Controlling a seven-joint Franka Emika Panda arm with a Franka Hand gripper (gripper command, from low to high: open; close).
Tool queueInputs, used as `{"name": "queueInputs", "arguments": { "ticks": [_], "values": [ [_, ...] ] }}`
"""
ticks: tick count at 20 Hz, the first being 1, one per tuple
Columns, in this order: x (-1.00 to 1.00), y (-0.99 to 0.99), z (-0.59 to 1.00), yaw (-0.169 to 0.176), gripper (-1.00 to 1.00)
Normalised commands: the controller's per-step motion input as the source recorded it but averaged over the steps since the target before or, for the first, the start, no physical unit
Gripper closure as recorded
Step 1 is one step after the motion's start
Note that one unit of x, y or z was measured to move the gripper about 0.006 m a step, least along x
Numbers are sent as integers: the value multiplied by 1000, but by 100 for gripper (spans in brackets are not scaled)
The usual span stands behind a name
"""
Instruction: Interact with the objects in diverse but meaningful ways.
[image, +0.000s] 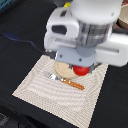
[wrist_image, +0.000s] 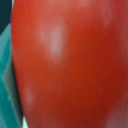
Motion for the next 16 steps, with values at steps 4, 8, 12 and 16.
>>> {"name": "queueInputs", "arguments": {
  "ticks": [4, 8, 12, 16],
  "values": [
    [-404, 495, 374, 89, 100],
    [-305, 410, 309, 150, 100],
    [-294, 320, 179, 208, 100],
    [-294, 287, 119, 231, 100]
  ]
}}
